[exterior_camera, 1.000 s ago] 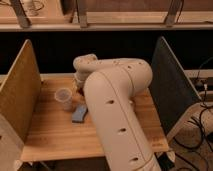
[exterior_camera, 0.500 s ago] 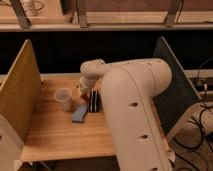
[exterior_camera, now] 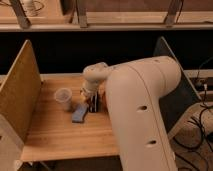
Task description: Place the pepper on the white sponge
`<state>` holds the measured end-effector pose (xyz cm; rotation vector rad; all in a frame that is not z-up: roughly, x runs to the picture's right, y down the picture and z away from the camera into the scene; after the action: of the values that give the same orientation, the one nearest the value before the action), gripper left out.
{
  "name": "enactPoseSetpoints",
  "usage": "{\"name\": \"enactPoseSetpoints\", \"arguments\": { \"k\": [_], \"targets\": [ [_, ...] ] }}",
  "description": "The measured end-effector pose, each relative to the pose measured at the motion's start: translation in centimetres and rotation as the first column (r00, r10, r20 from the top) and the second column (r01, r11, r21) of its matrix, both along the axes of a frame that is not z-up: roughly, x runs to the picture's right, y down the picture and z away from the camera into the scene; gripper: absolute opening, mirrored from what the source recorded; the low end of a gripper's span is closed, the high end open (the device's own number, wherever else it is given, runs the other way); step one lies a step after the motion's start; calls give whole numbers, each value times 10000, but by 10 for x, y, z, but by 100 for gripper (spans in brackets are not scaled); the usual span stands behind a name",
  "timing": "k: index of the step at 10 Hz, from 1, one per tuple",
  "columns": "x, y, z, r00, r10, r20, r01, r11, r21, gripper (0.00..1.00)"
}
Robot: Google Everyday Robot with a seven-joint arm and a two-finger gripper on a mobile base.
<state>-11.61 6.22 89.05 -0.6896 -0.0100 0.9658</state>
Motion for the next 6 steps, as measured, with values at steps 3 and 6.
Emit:
{"name": "enactPoseSetpoints", "arguments": {
  "k": [3, 6],
  "targets": [
    [-1, 0, 1, 10000, 24, 6, -24, 10000, -31, 0],
    [-22, 15, -4, 9996, 45, 282, -30, 9986, -520, 0]
  ]
}}
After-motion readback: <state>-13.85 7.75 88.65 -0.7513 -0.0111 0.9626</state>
